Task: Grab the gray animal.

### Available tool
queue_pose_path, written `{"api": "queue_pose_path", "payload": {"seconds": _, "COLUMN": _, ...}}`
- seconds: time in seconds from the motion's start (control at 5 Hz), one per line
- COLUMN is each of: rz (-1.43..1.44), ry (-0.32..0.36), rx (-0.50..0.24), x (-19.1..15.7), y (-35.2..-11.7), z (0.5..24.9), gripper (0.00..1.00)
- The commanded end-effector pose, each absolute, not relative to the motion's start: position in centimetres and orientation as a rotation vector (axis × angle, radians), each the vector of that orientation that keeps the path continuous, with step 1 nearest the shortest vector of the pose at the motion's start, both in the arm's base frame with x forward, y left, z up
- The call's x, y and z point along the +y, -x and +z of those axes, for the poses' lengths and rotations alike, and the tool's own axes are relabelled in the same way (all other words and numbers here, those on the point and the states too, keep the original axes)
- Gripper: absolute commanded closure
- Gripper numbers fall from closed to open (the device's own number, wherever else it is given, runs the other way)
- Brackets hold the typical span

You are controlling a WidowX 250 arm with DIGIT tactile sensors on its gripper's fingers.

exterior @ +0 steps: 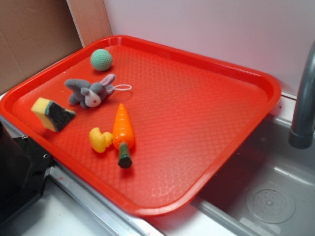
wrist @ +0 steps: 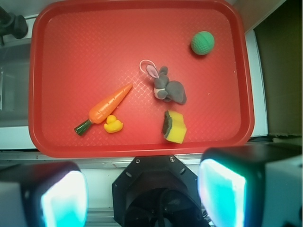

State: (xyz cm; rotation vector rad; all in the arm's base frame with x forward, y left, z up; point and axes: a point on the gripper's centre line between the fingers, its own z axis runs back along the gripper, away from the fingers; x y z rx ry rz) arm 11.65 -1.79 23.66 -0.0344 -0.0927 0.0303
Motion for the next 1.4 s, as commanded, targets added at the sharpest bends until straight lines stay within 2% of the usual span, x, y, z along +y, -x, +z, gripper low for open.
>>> {"api": "queue_pose_path", "payload": {"seconds": 0.0, "rz": 0.030, "ry": 0.034, "rx": -0.093, "x": -1.8, "y": -11.7, "z": 23.7, "gripper": 0.00}}
{"api": "queue_pose_path", "payload": {"seconds": 0.4, "rz": -0.218, "ry": 0.027, "rx": -0.163, "x": -1.1, "y": -12.8, "z": 22.7, "gripper": 0.00}}
{"api": "queue_pose_path", "payload": {"seconds": 0.6, "rz": -0.317, "ry": 0.003, "rx": -0.196, "x": -0.3, "y": -13.5, "z": 21.5, "gripper": 0.00}}
{"api": "queue_pose_path", "payload": {"seconds": 0.8, "rz": -0.437, "ry": -0.017, "rx": -0.234, "x": 1.0, "y": -14.6, "z": 18.9, "gripper": 0.00}}
{"api": "queue_pose_path", "payload": {"seconds": 1.0, "rz": -0.461, "ry": -0.043, "rx": -0.234, "x": 1.7, "y": -15.4, "z": 16.5, "gripper": 0.00}}
{"api": "queue_pose_path", "payload": {"seconds": 1.2, "rz": -0.497, "ry": -0.074, "rx": -0.204, "x": 2.5, "y": -16.1, "z": 13.6, "gripper": 0.00}}
